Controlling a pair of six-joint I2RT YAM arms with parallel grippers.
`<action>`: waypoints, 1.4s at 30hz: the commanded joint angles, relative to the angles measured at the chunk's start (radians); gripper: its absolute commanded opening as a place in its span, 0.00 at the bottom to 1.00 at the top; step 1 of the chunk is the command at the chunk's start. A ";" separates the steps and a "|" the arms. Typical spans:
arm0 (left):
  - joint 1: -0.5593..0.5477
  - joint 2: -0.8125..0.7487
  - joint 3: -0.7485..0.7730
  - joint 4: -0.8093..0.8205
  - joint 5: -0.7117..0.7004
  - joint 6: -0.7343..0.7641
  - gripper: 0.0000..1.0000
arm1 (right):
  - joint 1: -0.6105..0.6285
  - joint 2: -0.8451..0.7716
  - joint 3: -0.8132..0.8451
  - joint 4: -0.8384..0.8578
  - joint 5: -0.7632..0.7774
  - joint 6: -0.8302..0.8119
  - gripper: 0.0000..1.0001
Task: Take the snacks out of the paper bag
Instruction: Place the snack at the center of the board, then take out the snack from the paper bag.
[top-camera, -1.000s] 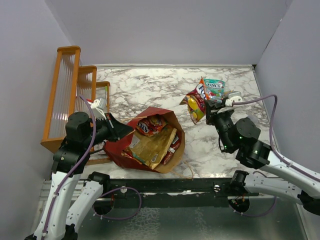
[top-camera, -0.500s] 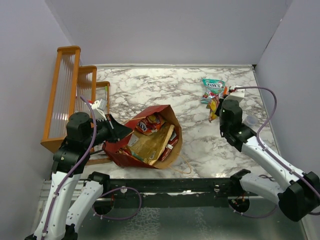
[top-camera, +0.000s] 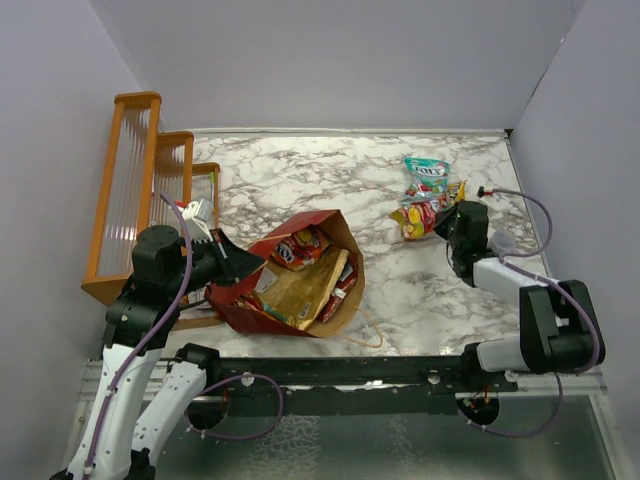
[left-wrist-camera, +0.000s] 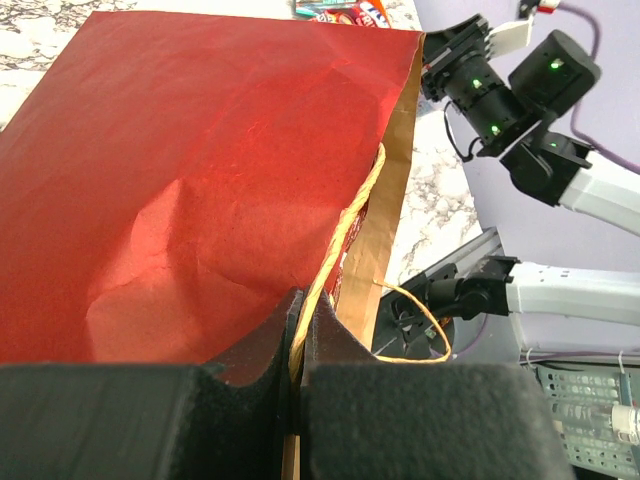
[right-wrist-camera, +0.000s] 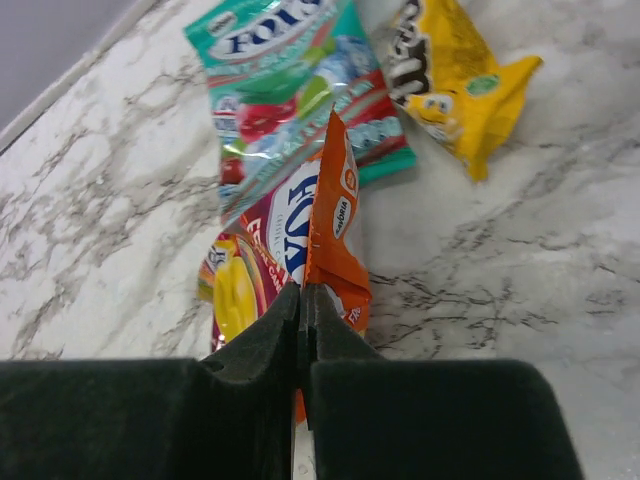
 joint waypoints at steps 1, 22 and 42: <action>-0.002 -0.012 0.026 -0.012 -0.014 0.001 0.00 | -0.103 0.070 -0.068 0.249 -0.236 0.141 0.12; -0.003 -0.030 -0.007 0.012 0.012 -0.009 0.00 | -0.104 -0.459 -0.085 -0.089 -0.607 -0.259 0.99; -0.003 -0.026 0.013 0.099 0.093 -0.027 0.00 | 0.746 -0.316 0.152 -0.210 -0.823 -1.058 0.82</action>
